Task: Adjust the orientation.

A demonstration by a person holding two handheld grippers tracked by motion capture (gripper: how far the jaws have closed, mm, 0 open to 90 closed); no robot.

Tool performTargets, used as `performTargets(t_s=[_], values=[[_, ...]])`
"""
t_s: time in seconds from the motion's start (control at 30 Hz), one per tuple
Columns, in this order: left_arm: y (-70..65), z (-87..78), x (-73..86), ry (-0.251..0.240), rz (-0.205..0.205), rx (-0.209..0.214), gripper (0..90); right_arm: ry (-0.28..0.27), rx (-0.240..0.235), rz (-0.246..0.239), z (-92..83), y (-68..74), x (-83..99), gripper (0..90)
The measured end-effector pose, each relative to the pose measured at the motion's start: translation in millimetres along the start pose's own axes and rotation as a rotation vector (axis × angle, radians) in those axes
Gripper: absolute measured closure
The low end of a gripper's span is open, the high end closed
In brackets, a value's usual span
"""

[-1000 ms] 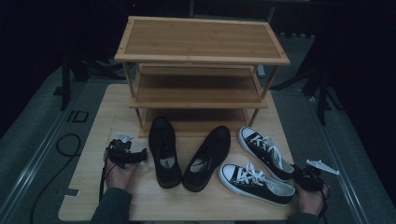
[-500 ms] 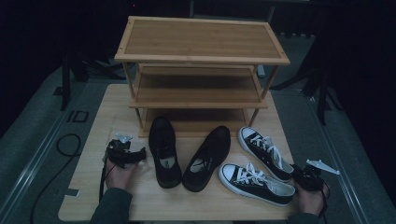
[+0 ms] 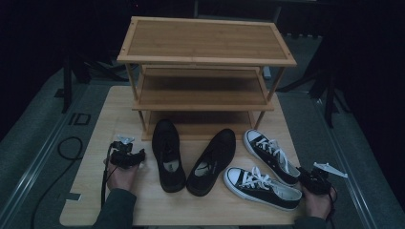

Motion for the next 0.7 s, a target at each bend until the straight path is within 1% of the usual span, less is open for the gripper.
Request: performTargets(t_s=[0.1, 0.13, 0.17, 0.2, 0.23, 0.3, 0.33, 0.4, 0.53, 0.57, 0.7], values=[[1.3, -1.3, 0.4, 0.006, -0.004, 0.002, 49.7, 0.0, 0.003, 0.0, -0.2, -0.1, 0.2, 77.3], [4.0, -2.9, 1.1, 0.019, -0.013, 0.008, 49.7, -0.001, 0.004, 0.001, -0.2, -0.1, 0.2, 76.9], [5.4, -3.8, 1.6, 0.026, -0.02, 0.019, 53.7, -0.002, 0.007, 0.003, -0.4, -0.3, 0.2, 75.9], [6.9, -4.9, 2.1, 0.03, -0.027, 0.029, 55.0, -0.003, 0.009, 0.005, -0.5, -0.5, 0.3, 75.5], [8.0, -6.9, 2.5, 0.03, -0.037, 0.039, 55.0, -0.002, 0.015, 0.005, -0.7, -0.7, 0.5, 75.5], [8.6, -14.5, 1.9, 0.012, -0.048, 0.073, 55.3, -0.005, 0.028, 0.004, -0.9, -1.1, 0.4, 75.9], [8.4, -18.9, 1.1, 0.002, -0.044, 0.079, 55.4, -0.007, 0.035, 0.001, -1.2, -1.0, 0.3, 76.4], [6.1, -26.6, 0.1, -0.003, -0.03, 0.089, 55.1, -0.014, 0.044, -0.016, -1.4, -0.7, -0.3, 77.4], [1.5, -40.9, -1.9, -0.012, -0.004, 0.105, 54.7, -0.014, 0.041, -0.017, -1.5, -0.5, -0.2, 77.6], [0.3, -44.4, -2.6, -0.018, -0.001, 0.107, 54.6, -0.014, 0.041, -0.018, -1.5, -0.3, -0.2, 78.7], [-6.4, -56.7, -4.6, -0.024, 0.023, 0.14, 55.4, -0.003, 0.02, -0.038, -0.5, 3.7, 0.5, 86.1]])
Point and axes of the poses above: each handheld gripper's, and its own axes: z roughly forward along the jaws, x roughly out of its underside, y roughly to its left, the point moved 9 cm from there along z, roughly forward along the jaws, and after that the axes turned 15 degrees about y, right-handed, at the moved point
